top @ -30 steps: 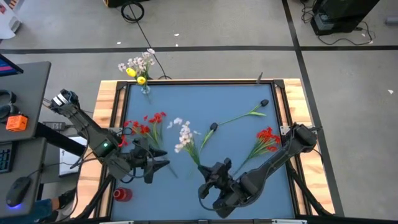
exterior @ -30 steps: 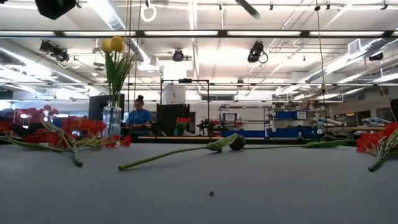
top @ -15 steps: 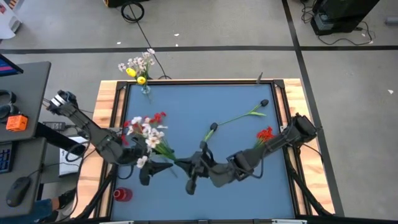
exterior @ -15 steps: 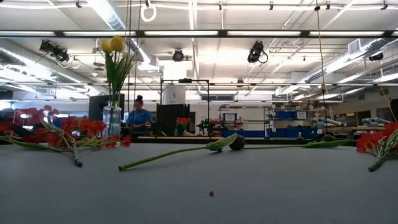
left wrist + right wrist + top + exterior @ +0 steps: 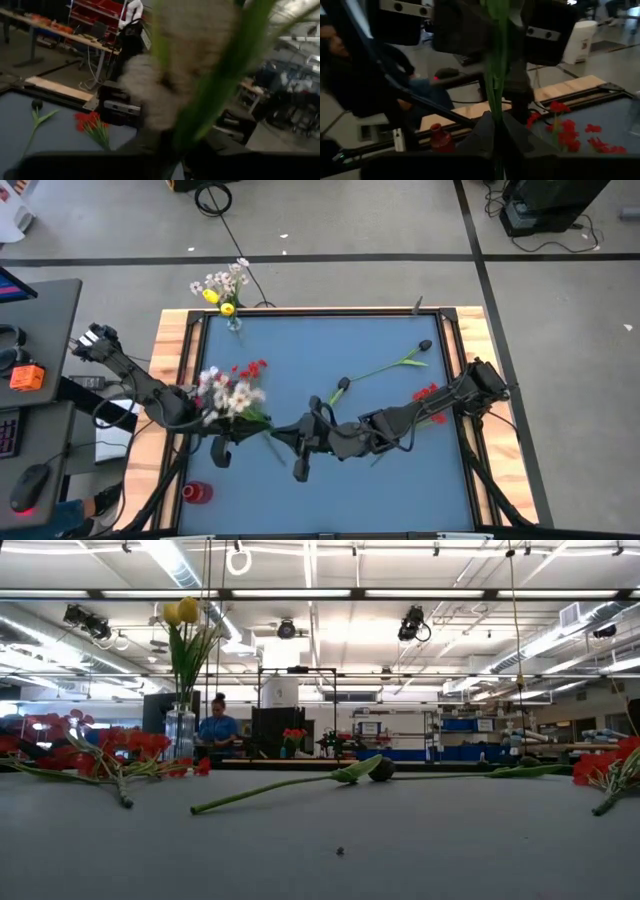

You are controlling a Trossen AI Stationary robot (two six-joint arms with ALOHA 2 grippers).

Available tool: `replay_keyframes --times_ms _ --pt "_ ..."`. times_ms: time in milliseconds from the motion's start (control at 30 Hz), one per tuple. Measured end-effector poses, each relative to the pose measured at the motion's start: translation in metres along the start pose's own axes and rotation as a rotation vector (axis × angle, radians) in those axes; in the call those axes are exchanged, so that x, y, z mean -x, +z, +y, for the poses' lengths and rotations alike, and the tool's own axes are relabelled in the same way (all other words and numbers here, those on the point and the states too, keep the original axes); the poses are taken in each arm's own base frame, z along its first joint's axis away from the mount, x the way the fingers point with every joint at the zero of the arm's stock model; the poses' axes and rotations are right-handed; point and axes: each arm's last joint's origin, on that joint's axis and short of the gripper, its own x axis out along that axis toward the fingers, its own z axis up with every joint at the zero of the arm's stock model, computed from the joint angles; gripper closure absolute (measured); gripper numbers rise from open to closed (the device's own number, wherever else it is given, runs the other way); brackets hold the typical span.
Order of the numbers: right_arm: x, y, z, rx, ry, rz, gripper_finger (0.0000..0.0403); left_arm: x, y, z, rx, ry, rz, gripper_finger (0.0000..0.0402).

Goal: Sort flowers into vase by color
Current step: Put the white flowers into the transparent vase

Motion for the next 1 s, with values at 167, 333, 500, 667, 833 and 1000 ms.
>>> replay_keyframes --times_ms 167,333,500,667,833,1000 --pt "-0.003 -0.002 -0.011 0.007 0.024 0.089 0.0287 0.002 -0.002 0.001 -0.104 -0.002 0.030 0.0390" --pt "0.019 0.004 -0.037 -0.054 -0.070 0.321 0.0227 0.010 0.000 0.010 -0.135 0.053 0.077 0.0395" --pt "0.058 0.029 -0.060 -0.010 -0.100 0.476 0.0240 0.013 0.001 0.028 -0.143 0.142 0.134 0.0395" --pt "0.109 0.066 -0.088 0.049 -0.125 0.511 0.0250 0.011 0.008 0.048 -0.141 0.221 0.135 0.0395" --pt "0.164 0.093 -0.121 0.076 -0.137 0.510 0.0250 0.006 0.017 0.066 -0.166 0.273 0.117 0.0395" --pt "0.219 0.091 -0.153 0.037 -0.125 0.457 0.0250 0.001 0.023 0.084 -0.207 0.325 0.117 0.0395"
